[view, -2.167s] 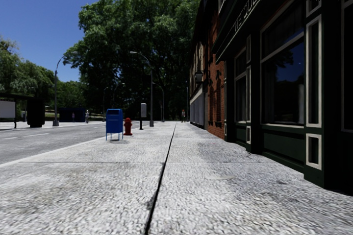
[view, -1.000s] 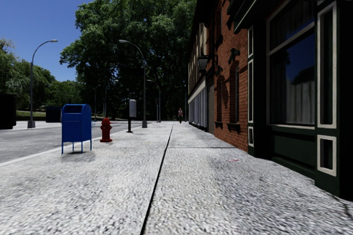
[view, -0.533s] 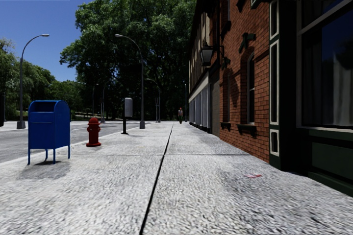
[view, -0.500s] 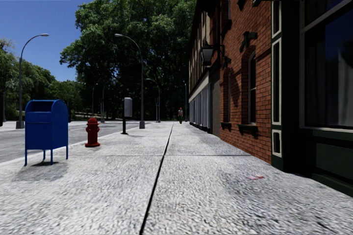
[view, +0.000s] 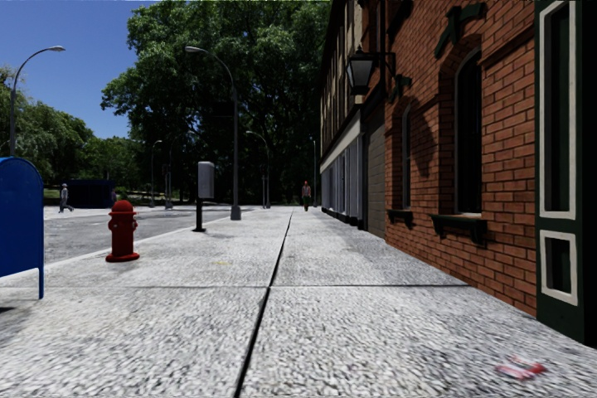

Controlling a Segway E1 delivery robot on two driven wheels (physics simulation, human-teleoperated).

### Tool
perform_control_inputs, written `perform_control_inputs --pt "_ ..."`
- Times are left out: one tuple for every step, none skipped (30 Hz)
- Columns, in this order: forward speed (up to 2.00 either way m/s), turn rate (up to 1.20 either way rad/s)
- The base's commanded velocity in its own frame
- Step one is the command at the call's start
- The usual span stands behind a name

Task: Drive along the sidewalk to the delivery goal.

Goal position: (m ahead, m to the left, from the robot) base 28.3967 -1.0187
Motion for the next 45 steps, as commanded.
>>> perform_control_inputs --pt "2.00 0.00" --pt "2.00 0.00" --pt "2.00 0.00" --pt "2.00 0.00" --pt "2.00 0.00" --pt "2.00 0.00" --pt "2.00 0.00" --pt "2.00 0.00" --pt "2.00 0.00" --pt "2.00 0.00" --pt "2.00 0.00" --pt "2.00 0.00" --pt "2.00 0.00" --pt "2.00 0.00" --pt "2.00 0.00" --pt "2.00 0.00" --pt "2.00 0.00" --pt "2.00 0.00" --pt "2.00 0.00" --pt "2.00 0.00" --pt "2.00 0.00" --pt "2.00 0.00" --pt "2.00 0.00" --pt "2.00 0.00" --pt "2.00 0.00" --pt "2.00 0.00" --pt "2.00 0.00" --pt "2.00 0.00" --pt "2.00 0.00" --pt "2.00 0.00" --pt "2.00 0.00" --pt "2.00 0.00" --pt "2.00 0.00" --pt "2.00 0.00" --pt "2.00 0.00" --pt "2.00 0.00" --pt "2.00 0.00" --pt "2.00 0.00" --pt "2.00 0.00" --pt "2.00 0.00" --pt "2.00 0.00" --pt "2.00 0.00" --pt "2.00 0.00" --pt "2.00 0.00" --pt "2.00 0.00"
